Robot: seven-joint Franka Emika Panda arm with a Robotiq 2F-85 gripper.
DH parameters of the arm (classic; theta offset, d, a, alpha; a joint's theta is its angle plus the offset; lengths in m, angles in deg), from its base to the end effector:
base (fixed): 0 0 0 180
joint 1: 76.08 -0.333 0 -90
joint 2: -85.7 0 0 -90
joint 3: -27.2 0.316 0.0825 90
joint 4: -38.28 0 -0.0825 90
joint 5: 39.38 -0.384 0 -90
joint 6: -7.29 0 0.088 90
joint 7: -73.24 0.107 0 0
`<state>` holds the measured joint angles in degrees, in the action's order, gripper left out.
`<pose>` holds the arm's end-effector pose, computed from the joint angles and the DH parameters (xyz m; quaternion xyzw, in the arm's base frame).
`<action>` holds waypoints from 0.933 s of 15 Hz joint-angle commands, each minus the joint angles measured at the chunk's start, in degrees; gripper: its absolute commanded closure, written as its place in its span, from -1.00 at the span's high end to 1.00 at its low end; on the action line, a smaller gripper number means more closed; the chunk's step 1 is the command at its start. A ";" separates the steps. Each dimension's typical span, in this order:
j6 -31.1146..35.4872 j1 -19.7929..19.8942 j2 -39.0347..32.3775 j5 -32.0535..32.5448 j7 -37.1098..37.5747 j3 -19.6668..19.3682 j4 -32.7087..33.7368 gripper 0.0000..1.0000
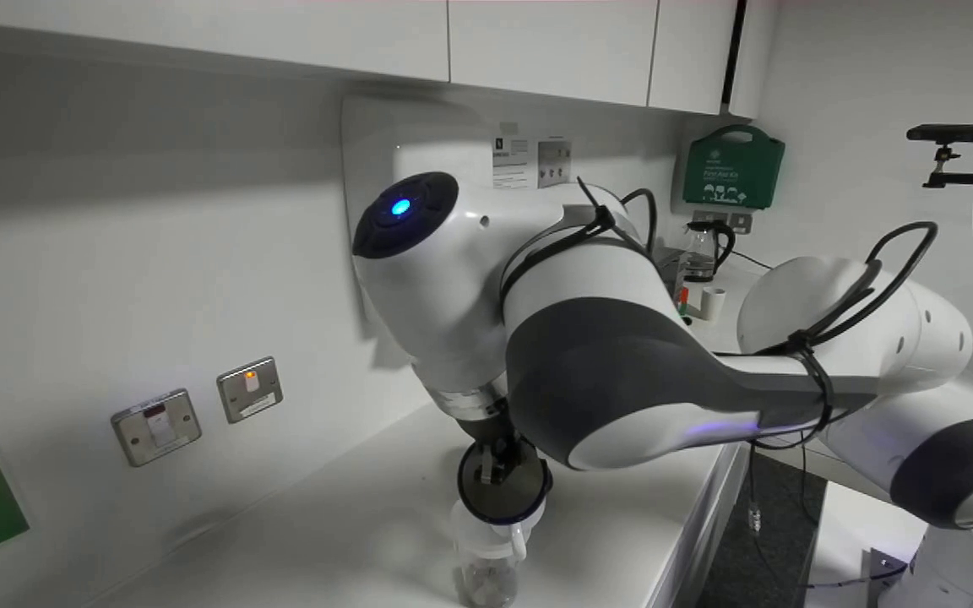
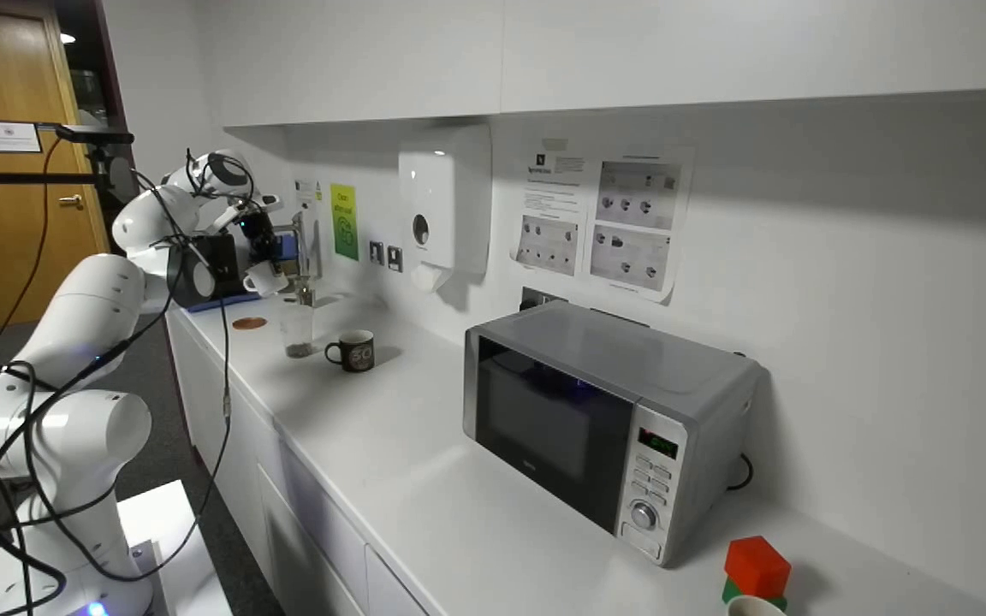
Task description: Pour the contents in the white mug into the cup.
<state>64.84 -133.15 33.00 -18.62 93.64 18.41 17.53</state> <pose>0.4511 0.5327 0.5373 0.9495 0.1798 0.0273 0.2557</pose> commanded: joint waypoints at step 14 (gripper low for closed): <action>0.07 5.82 1.17 -7.83 9.22 2.37 0.01 -0.97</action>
<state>64.87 -129.25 32.60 -23.73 99.48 19.20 17.54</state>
